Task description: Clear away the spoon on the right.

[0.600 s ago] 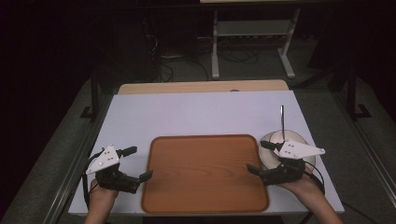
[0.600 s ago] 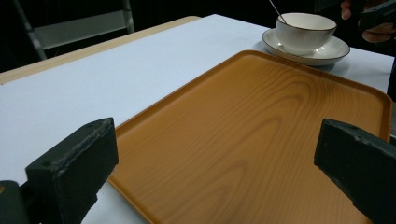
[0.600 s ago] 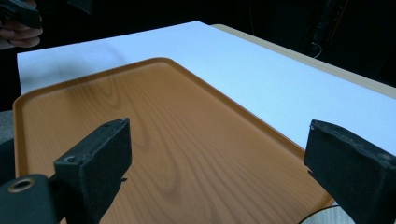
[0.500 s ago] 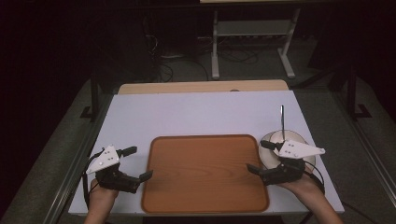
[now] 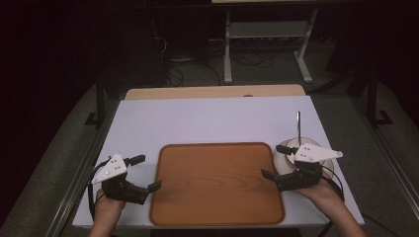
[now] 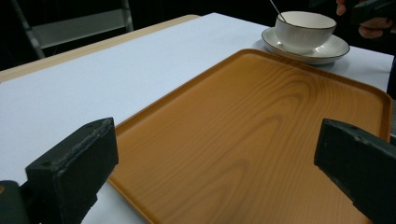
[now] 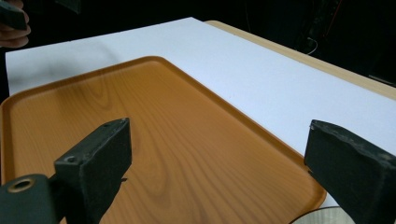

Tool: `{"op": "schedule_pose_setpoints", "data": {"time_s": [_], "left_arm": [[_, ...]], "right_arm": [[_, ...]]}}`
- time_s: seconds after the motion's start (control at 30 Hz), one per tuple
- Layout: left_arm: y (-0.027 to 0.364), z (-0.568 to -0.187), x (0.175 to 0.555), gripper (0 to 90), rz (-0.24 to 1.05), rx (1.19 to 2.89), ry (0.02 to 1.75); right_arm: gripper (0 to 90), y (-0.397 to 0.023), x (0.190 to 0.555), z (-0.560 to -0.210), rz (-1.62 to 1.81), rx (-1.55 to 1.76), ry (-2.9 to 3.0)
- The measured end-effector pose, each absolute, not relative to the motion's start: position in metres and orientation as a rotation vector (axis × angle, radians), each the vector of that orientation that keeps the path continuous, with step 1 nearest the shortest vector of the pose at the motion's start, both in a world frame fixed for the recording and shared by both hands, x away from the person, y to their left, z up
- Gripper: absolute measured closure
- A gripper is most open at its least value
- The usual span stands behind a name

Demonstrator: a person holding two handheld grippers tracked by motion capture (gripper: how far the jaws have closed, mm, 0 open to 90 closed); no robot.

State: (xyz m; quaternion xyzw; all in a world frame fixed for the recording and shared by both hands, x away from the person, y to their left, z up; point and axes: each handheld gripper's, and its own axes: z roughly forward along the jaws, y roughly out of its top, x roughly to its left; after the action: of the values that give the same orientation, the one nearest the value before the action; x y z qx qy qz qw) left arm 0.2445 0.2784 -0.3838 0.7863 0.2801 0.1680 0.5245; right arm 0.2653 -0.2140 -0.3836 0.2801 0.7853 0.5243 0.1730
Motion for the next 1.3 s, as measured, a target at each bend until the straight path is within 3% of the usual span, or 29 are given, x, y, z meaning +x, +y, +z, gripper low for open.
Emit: {"op": "schedule_pose_setpoints", "data": {"time_s": [1.3], "left_arm": [[0.280,-0.384,0.245,0.0,0.401,1.870,0.682]], "right_arm": [[6.9,-0.224,0.298,-0.358,1.487,0.796,2.190]]}}
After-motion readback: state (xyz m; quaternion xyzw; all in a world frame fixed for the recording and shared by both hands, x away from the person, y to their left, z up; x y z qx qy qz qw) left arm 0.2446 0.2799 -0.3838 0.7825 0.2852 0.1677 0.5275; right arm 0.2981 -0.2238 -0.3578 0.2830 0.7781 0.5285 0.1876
